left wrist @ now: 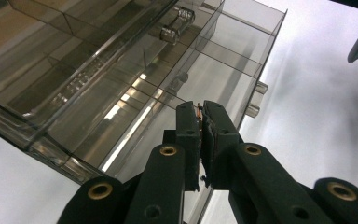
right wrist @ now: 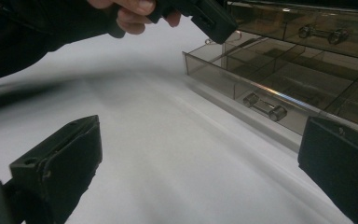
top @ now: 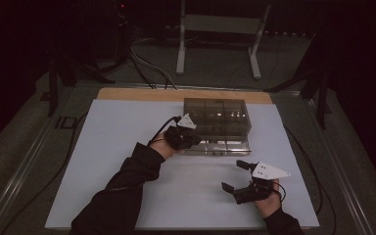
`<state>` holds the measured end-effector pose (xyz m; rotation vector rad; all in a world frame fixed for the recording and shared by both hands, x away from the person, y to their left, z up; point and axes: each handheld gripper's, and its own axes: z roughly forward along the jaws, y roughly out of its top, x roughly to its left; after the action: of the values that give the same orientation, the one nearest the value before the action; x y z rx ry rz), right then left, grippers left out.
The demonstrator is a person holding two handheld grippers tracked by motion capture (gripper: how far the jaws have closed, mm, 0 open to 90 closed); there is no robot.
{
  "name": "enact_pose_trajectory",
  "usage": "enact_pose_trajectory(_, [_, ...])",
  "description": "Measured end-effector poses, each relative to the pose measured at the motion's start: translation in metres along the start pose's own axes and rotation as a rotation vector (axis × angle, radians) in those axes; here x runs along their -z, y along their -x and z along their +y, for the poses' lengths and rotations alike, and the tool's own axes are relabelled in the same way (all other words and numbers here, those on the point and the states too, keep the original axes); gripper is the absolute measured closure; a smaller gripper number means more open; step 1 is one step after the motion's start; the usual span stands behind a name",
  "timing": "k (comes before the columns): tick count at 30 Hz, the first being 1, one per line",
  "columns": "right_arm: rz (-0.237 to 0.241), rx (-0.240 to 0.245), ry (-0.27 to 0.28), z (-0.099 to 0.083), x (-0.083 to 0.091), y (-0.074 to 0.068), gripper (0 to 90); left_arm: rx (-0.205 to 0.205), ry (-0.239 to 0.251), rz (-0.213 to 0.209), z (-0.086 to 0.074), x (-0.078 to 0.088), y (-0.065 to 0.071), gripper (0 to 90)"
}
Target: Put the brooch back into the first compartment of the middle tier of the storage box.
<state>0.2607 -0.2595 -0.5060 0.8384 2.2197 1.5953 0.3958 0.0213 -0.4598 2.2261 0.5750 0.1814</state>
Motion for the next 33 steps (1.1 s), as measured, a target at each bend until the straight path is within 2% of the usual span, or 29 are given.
enact_pose_trajectory(13, [0.002,0.006,0.0,0.0,0.0,-0.001,0.0,0.017,-0.019,-0.015,-0.003,-0.012,-0.002,86.7])
enact_pose_trajectory(30, [0.007,0.009,0.002,0.0,0.001,-0.001,0.0,0.007,-0.088,0.027,-0.001,-0.02,-0.002,86.3])
enact_pose_trajectory(33, [0.01,0.003,0.003,0.0,0.001,-0.001,0.0,0.013,-0.086,0.029,-0.001,-0.019,-0.002,86.3])
